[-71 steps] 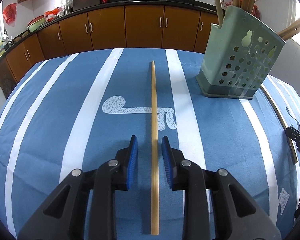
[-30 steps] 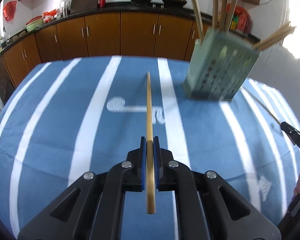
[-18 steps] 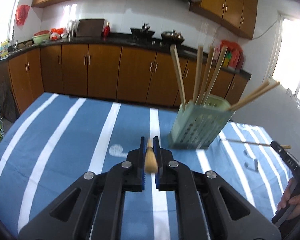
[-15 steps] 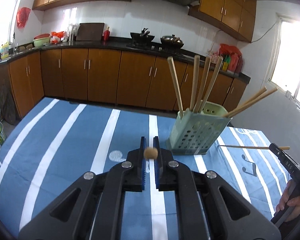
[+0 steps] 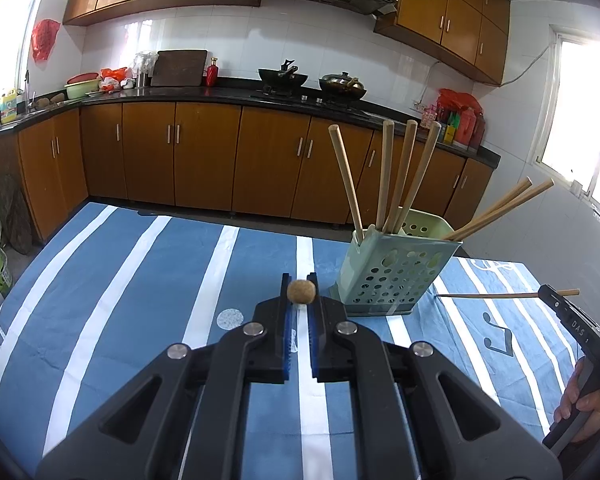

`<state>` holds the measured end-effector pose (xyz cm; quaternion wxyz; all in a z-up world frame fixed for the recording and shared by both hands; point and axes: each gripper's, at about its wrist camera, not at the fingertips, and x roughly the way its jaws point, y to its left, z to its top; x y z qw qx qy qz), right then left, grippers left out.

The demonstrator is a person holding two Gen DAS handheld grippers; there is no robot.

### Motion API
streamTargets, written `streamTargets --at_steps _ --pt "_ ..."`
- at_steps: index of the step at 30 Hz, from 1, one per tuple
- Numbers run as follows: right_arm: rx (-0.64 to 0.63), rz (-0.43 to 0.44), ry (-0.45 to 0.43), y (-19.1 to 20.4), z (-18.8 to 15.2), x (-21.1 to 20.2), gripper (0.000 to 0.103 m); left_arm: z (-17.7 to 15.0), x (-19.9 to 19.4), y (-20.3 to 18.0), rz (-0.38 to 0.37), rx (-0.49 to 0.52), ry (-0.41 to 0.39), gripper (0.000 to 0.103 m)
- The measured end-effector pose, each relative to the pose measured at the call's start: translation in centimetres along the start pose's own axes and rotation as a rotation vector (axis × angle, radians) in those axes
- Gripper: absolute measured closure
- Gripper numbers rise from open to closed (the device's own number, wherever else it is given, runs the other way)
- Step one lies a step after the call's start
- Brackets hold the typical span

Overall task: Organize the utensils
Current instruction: 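Lift both held chopsticks upright over the green holder with both tools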

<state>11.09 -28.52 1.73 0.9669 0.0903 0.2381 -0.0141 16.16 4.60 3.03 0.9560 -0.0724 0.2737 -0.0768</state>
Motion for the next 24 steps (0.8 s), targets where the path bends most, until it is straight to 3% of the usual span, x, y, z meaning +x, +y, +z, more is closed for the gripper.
streamTargets --at_steps 15,24 --pt "-0.019 0.049 -0.099 1.3 2.5 -2.5 0.096 1.2 -2.1 -0.3 -0.038 0.021 -0.071 0.095" --pt "0.010 0.204 -0.202 2.8 6.5 -6.0 0.096 3.5 -5.5 -3.5 -0.157 0.076 -0.136 0.095"
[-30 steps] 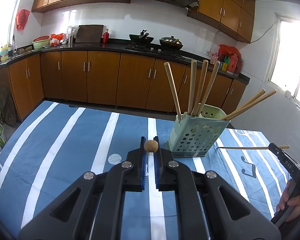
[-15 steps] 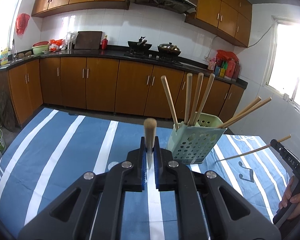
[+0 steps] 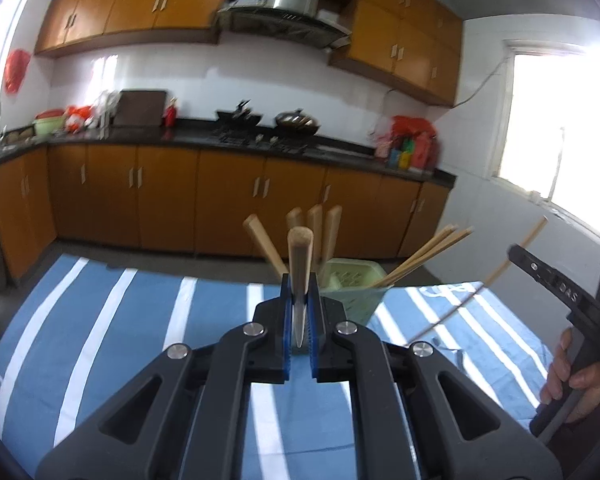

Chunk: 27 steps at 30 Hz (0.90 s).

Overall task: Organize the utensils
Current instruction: 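Lift both held chopsticks upright over the green holder with both tools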

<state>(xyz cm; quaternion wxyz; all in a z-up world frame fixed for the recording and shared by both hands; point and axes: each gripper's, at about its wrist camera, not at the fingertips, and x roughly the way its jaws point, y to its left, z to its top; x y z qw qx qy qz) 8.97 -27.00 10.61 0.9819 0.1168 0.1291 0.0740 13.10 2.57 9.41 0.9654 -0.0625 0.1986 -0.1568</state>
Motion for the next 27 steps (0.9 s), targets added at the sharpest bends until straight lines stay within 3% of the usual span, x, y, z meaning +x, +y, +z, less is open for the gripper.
streamTargets --at_steps 8,20,27 --pt "0.002 0.099 -0.112 2.3 3.3 -1.2 0.096 3.4 -2.0 -3.1 -0.061 0.037 -0.110 0.095" --pt "-0.066 0.053 -0.226 4.3 4.4 1.3 0.096 8.5 -0.5 -4.0 0.011 -0.061 -0.321 0.095" --pt "-0.067 0.025 -0.231 4.1 3.6 4.2 0.096 8.2 3.1 -5.1 0.049 -0.033 -0.333 0.095"
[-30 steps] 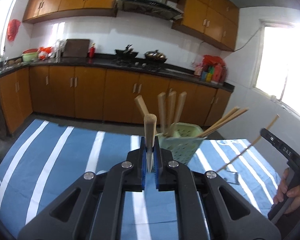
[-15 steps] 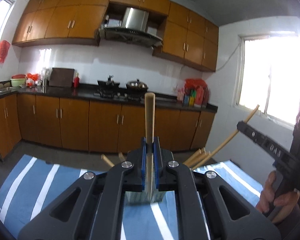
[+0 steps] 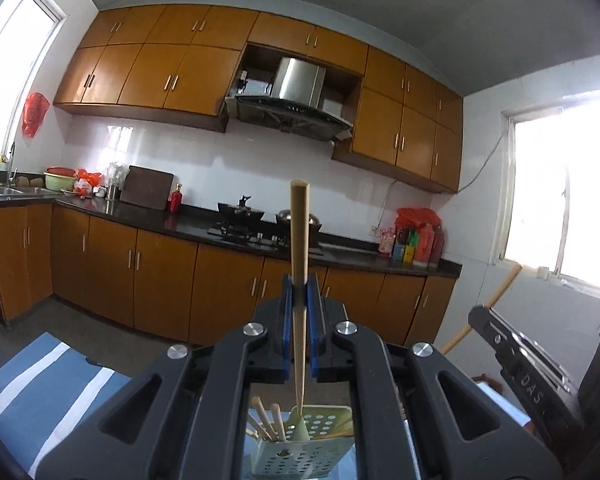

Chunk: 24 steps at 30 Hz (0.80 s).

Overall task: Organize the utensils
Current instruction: 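Lift both held chopsticks upright over the green holder with both tools, then open both tools to drop the chopsticks into the holder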

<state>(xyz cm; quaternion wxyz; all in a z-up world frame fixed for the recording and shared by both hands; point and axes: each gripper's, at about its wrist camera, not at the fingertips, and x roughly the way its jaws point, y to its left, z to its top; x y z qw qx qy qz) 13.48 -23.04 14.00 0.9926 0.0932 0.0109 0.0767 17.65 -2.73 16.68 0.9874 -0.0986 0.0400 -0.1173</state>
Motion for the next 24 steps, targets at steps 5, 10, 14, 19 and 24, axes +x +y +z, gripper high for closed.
streamTargets --at_steps 5,10,14,19,24 --pt "0.020 -0.007 0.033 -0.5 -1.5 1.5 0.096 -2.2 2.2 0.2 0.007 0.012 0.034 0.095" --pt "0.029 -0.013 0.071 -0.7 -2.8 2.7 0.096 -3.7 3.6 0.9 0.010 0.007 0.062 0.095" --pt "0.044 0.007 0.135 -1.0 -3.3 3.4 0.088 -4.4 4.0 1.6 0.016 -0.015 0.105 0.090" --pt "0.066 -0.006 0.125 -1.7 -2.9 2.4 0.069 -4.1 3.0 2.6 0.029 -0.040 0.102 0.084" --pt "0.061 -0.023 0.115 -2.0 -2.3 0.4 0.057 -3.4 0.1 4.0 0.043 -0.073 0.078 0.066"
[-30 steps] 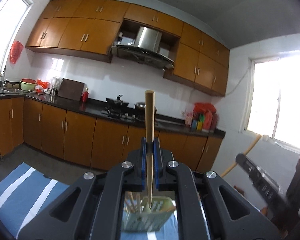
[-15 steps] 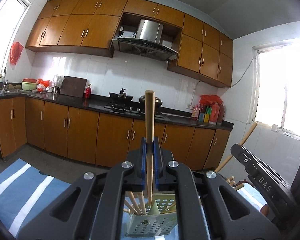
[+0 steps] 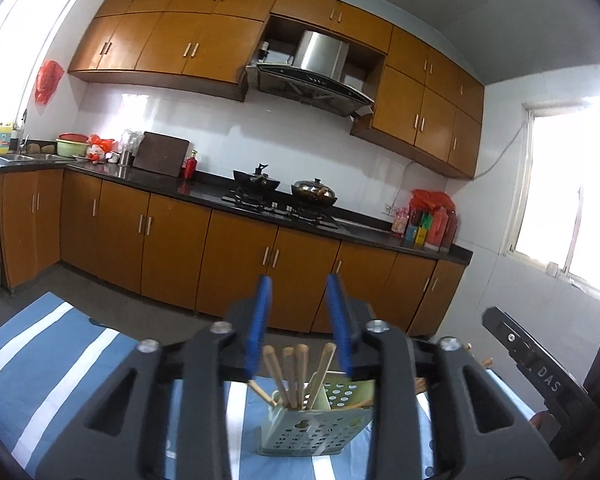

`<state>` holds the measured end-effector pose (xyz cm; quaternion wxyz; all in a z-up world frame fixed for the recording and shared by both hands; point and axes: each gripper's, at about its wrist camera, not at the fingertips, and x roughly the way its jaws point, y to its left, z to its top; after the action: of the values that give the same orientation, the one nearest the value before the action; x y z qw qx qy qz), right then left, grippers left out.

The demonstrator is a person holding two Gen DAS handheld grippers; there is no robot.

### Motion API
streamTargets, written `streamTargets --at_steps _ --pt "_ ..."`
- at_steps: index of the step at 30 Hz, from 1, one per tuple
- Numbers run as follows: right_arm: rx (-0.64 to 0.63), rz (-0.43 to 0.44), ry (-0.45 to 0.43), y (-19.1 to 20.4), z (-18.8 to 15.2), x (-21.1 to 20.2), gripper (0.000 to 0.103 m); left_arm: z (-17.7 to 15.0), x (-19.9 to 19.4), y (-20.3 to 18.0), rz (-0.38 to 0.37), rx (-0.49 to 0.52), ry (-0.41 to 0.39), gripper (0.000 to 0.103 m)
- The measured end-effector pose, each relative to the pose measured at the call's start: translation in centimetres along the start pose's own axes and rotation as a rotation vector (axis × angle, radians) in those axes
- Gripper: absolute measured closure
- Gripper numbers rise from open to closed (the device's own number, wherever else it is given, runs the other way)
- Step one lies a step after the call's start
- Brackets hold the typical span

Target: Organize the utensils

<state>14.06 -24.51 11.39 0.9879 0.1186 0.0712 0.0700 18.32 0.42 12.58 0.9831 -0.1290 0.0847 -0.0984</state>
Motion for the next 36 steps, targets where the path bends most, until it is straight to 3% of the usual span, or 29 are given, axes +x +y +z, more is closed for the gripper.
streamTargets --at_steps 4,6,8,11,17,25,36 --pt "-0.016 -0.037 0.007 -0.2 -0.6 -2.2 0.038 -0.3 -2.7 0.9 0.034 0.021 0.005 0.049" --pt "-0.035 -0.061 0.022 -0.2 -1.2 -3.3 0.018 -0.9 -4.0 1.4 0.059 0.041 0.028 0.031" --pt "-0.057 -0.077 0.038 -0.2 -2.1 -4.2 0.005 -1.8 -5.2 1.9 0.070 0.061 0.047 0.020" --pt "-0.111 -0.138 0.058 0.3 -3.4 -5.3 0.002 -3.2 -6.8 2.4 0.088 0.091 0.084 0.005" --pt "-0.240 -0.277 0.127 1.8 -6.7 -6.6 0.002 -6.5 -9.2 2.4 0.149 0.186 0.133 0.004" --pt "-0.217 -0.225 0.167 2.5 -10.0 -8.8 0.002 -10.4 -11.1 3.1 0.181 0.189 0.210 0.004" --pt "-0.217 -0.194 0.169 3.5 -12.2 -10.6 0.002 -12.5 -12.9 3.1 0.190 0.201 0.225 0.004"
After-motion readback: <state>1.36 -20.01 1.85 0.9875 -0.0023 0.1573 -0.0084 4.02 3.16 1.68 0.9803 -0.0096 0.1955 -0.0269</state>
